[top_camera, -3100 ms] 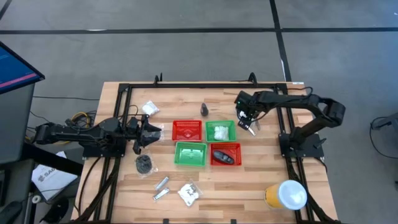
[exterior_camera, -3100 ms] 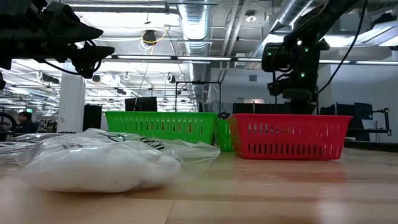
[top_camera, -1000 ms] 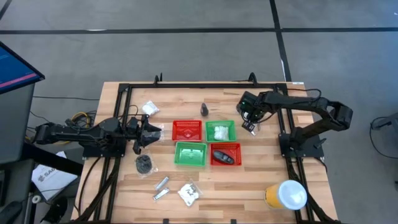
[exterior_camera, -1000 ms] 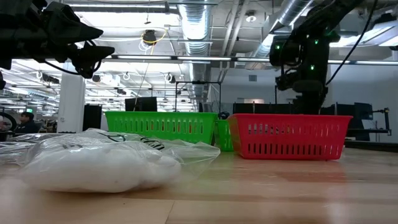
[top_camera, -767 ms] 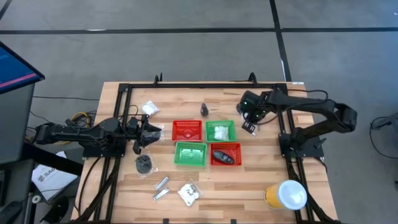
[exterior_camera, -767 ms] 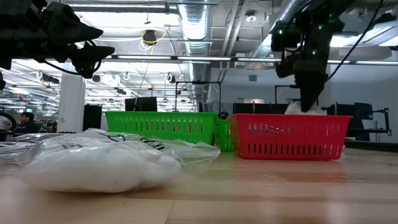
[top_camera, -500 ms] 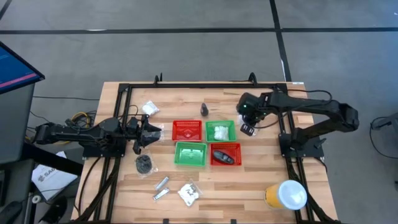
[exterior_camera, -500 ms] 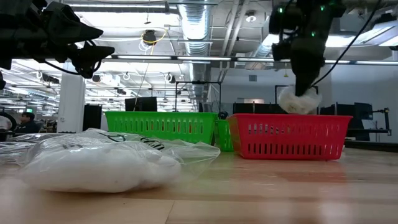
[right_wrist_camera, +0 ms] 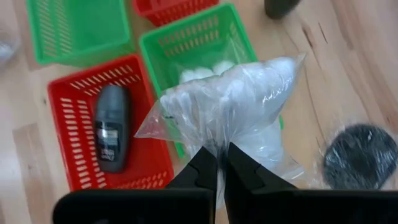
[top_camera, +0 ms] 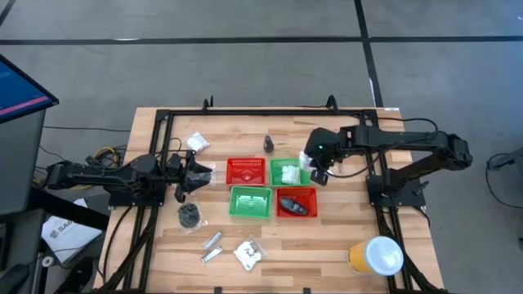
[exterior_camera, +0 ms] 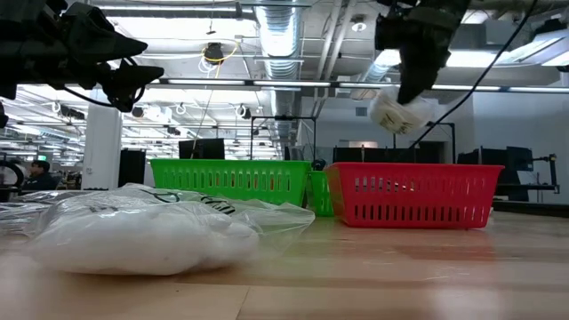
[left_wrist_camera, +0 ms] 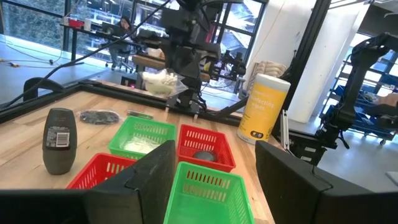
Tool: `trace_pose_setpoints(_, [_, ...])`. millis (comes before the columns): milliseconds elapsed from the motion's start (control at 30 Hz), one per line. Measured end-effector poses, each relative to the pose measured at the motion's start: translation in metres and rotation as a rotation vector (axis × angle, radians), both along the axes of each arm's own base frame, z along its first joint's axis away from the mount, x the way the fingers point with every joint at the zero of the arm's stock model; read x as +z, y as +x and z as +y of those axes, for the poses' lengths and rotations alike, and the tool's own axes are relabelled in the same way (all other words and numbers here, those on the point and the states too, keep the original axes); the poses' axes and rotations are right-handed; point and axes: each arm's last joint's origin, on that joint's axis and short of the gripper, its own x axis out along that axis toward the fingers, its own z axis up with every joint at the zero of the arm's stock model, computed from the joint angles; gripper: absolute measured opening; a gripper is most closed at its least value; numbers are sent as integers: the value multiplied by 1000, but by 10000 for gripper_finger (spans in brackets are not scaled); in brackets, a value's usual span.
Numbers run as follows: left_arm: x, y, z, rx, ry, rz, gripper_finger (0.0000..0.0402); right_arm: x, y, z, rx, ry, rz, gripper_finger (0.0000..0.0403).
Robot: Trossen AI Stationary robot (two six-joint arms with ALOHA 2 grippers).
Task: Pick & Place Travel size toiletries
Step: Put the white cotton pack into the right green basket
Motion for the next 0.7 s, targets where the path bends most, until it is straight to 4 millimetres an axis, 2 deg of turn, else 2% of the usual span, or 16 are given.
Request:
trace_pose_setpoints(600, [0, 0, 0, 0, 0, -2, 213, 9, 15, 4, 28, -25, -177, 1])
trace_pose_setpoints(700, [0, 0, 0, 0, 0, -5, 213, 3, 24, 5, 36, -25, -179, 1])
